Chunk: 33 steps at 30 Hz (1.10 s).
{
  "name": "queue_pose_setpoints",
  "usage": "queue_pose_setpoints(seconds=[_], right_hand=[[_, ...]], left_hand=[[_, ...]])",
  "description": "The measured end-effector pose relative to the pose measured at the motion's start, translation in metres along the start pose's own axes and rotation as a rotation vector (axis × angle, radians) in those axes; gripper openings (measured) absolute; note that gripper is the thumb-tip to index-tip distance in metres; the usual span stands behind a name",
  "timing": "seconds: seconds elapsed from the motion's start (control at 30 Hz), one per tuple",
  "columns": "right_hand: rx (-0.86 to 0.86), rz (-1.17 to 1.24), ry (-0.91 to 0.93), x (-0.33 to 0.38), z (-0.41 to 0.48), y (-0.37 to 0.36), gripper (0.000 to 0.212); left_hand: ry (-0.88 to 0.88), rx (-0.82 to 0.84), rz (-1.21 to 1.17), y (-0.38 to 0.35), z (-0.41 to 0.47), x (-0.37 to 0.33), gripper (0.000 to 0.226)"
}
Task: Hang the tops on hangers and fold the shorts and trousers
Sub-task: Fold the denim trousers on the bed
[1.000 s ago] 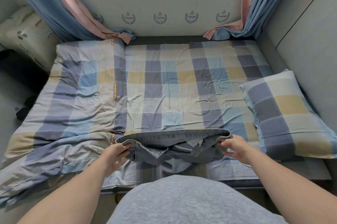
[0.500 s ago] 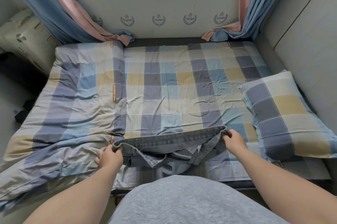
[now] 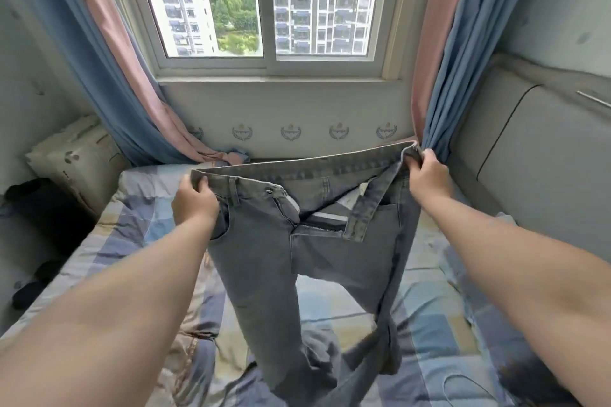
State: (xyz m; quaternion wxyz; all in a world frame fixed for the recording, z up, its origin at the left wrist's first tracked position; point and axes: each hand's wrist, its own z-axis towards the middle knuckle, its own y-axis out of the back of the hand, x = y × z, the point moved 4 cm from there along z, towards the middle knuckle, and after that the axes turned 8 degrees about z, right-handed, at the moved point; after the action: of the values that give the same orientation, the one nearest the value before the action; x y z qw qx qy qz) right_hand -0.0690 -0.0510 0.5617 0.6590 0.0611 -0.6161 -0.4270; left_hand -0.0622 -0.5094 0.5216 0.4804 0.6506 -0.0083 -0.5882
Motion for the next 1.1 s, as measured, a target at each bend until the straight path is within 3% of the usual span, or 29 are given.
queue_pose_setpoints(seconds=[0.2, 0.37, 0.7, 0.8, 0.9, 0.97, 1.0, 1.03, 1.1], right_hand=[[-0.192, 0.131, 0.241, 0.13, 0.072, 0.081, 0.027], [-0.296, 0.179, 0.337, 0.216, 0.106, 0.15, 0.03], [-0.359, 0.213, 0.426, 0.317, 0.117, 0.232, 0.032], [-0.286, 0.137, 0.371, 0.329, 0.117, 0.236, 0.033], [-0.038, 0.207, 0.305, 0.335, 0.118, 0.235, 0.027], [-0.18, 0.408, 0.372, 0.333, 0.115, 0.237, 0.026], [-0.287, 0.454, 0.384, 0.327, 0.113, 0.232, 0.027], [-0.287, 0.426, 0.382, 0.323, 0.111, 0.219, 0.027], [-0.004, 0.194, 0.365, 0.32, 0.108, 0.174, 0.026]], left_hand=[[-0.197, -0.19, -0.121, 0.068, 0.057, -0.129, 0.027], [-0.327, -0.313, -0.146, 0.13, 0.086, -0.218, 0.029], [-0.439, -0.398, -0.222, 0.215, 0.111, -0.306, 0.022], [-0.436, -0.419, -0.193, 0.229, 0.115, -0.315, 0.021], [-0.425, -0.419, -0.223, 0.238, 0.123, -0.312, 0.026], [-0.467, -0.406, -0.268, 0.238, 0.124, -0.311, 0.021], [-0.498, -0.393, -0.29, 0.237, 0.121, -0.313, 0.019], [-0.52, -0.383, -0.311, 0.235, 0.117, -0.317, 0.017], [-0.535, -0.37, -0.317, 0.229, 0.108, -0.324, 0.016]])
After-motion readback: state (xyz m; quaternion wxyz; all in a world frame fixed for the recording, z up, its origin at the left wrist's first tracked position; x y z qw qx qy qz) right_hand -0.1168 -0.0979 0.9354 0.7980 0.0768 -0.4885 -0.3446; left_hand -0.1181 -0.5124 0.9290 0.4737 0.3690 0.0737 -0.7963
